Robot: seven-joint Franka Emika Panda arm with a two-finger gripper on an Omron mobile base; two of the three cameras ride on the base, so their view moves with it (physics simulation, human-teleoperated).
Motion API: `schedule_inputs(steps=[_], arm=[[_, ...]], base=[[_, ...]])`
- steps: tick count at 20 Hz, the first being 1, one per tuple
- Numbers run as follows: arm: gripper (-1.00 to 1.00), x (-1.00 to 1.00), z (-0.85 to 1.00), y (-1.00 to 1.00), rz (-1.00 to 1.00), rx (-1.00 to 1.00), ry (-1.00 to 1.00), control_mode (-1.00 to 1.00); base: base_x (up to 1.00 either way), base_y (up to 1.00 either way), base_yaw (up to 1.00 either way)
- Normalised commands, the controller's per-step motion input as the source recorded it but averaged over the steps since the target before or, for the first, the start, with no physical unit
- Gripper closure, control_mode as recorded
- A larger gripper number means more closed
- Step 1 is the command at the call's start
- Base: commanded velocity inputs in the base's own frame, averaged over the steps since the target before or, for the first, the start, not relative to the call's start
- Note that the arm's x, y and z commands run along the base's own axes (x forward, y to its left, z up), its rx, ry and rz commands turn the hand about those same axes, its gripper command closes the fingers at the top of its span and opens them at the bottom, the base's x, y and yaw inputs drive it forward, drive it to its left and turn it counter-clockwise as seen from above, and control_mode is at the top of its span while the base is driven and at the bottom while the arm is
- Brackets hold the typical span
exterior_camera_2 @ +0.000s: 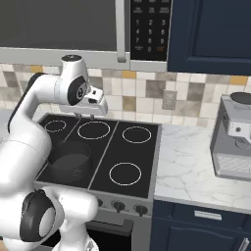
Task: Retrieve the frozen meat and place it in the pot on a burner. Then turn the burner on.
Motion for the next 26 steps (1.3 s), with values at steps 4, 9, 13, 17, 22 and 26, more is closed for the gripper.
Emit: schedule_inputs(steps=[4,9,13,17,22,26], arm=[[-1.0,0.0,-0.2,0.31,0.0,0.01,0.05,-1.0],[-1.0,-0.01,-0.38,0.99,0.0,0.0,0.05,-1.0],[-1.0,0.0,-0.33,1.0,0.0,-0.04,0.12,-1.0],[-1.0,0.09,-0.14,1.0,-0.08,-0.1,0.09,-1.0],[-1.0,0.11,-0.15,1.0,-0.14,-0.13,0.06,-1.0],[-1.0,0.13,-0.61,1.0,-0.11,-0.07,0.17,-1.0]], base=[[0.0,0.0,0.0],[0.0,0.0,0.0],[0.0,0.0,0.0],[0.0,0.0,0.0],[0.0,0.0,0.0],[0.0,0.0,0.0]])
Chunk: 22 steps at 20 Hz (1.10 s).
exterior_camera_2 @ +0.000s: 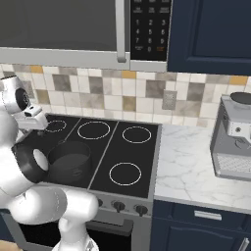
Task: Retrieve the frozen meat and place it in the pot on a burner. Then turn the burner on.
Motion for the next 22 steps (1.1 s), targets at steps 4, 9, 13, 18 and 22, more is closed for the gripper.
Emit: schedule_inputs(steps=[4,9,13,18,22], arm=[[-1.0,0.17,-0.76,1.0,-0.09,-0.04,0.19,-1.0],[-1.0,0.06,-0.12,0.99,-0.12,-0.1,0.03,-1.0],[-1.0,0.06,0.05,0.86,0.0,-0.13,0.08,-1.0],[-1.0,0.36,-0.08,0.97,0.02,-0.01,0.0,-1.0],[-1.0,0.23,-0.06,0.81,0.07,0.02,0.01,-1.0]], base=[[0.0,0.0,0.0],[0.0,0.0,0.0],[0.0,0.0,0.0],[0.0,0.0,0.0],[0.0,0.0,0.0]])
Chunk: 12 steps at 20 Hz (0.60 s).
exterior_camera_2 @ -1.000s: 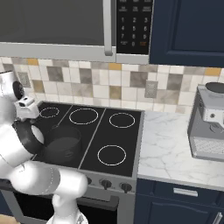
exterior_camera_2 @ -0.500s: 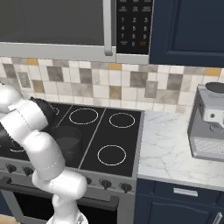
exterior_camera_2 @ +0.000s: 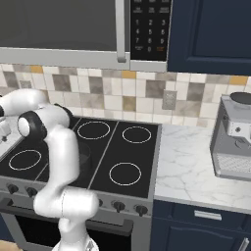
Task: Retrieve the frozen meat and place it in the pot on a burner. Then turn the burner on.
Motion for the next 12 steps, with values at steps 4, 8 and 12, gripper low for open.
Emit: schedule_inputs(steps=[4,8,12], arm=[[-1.0,0.24,0.0,0.78,0.02,0.02,-0.01,-1.0],[-1.0,0.03,0.0,0.57,0.0,0.0,-0.08,-1.0],[-1.0,0.05,0.0,0.5,0.0,0.0,-0.06,-1.0]], base=[[0.0,0.0,0.0],[0.0,0.0,0.0],[0.0,0.0,0.0]])
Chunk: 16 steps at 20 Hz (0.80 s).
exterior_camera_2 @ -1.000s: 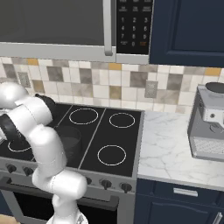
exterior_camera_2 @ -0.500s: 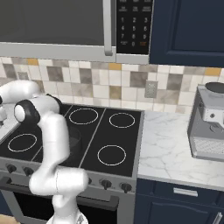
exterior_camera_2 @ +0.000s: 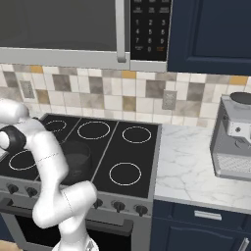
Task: Retrieve the frozen meat and place it in the pot on a burner. Then turn the burner on.
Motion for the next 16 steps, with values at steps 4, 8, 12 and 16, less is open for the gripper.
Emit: schedule_inputs(steps=[4,8,12,16], arm=[[-1.0,0.27,-0.07,0.51,0.0,0.02,-0.05,-1.0],[-1.0,0.51,-0.22,0.35,0.18,0.1,0.0,-1.0],[-1.0,0.46,-0.19,0.28,0.23,0.13,0.06,-1.0],[-1.0,0.28,-0.04,0.42,0.14,0.03,0.07,-1.0]], base=[[0.0,0.0,0.0],[0.0,0.0,0.0],[0.0,0.0,0.0],[0.0,0.0,0.0]])
